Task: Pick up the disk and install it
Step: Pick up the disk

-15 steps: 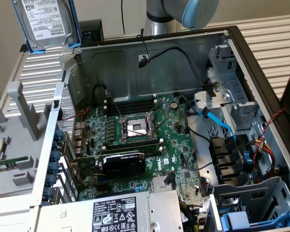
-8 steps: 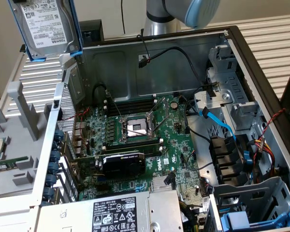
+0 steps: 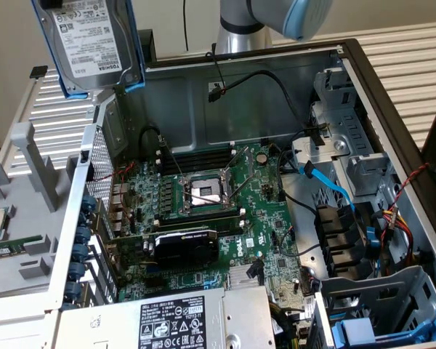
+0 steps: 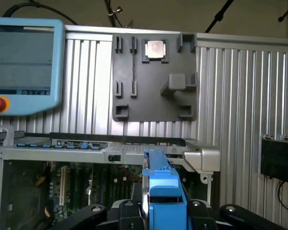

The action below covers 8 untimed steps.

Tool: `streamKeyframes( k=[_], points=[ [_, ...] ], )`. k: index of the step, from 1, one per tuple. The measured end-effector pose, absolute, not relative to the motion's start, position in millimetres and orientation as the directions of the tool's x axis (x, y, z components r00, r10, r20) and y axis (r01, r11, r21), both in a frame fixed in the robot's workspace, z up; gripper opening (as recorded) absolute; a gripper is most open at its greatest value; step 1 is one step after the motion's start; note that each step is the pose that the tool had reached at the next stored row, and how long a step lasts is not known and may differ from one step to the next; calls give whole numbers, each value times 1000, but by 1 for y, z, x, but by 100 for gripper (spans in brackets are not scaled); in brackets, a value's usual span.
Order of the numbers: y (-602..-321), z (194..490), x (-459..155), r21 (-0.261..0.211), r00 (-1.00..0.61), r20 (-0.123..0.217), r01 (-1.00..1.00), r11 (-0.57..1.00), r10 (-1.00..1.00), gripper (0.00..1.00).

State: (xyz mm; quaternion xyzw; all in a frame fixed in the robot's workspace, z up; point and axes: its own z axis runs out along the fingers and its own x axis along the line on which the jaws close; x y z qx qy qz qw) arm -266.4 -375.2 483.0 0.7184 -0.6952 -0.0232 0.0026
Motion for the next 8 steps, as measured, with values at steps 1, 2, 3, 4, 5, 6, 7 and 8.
streamKeyframes(
  k=[1, 2, 3, 4, 5, 6, 7, 8],
  points=[
    [-376, 483, -262, 36, 32, -30, -999, -33, -999, 37],
    [-377, 483, -258, 36, 32, -30, -999, -33, -999, 37],
    [-378, 483, -255, 37, 32, -30, -999, -33, -999, 37],
    [-378, 483, -253, 36, 32, -30, -999, -33, -999, 37],
    [-378, 483, -251, 36, 32, -30, -999, -33, -999, 37],
    [-379, 483, -249, 36, 32, -30, -999, -33, -999, 37],
    [-380, 483, -247, 37, 32, -30, -999, -33, -999, 37],
    [-382, 483, -246, 36, 32, -30, -999, -33, -999, 37]
  ],
)
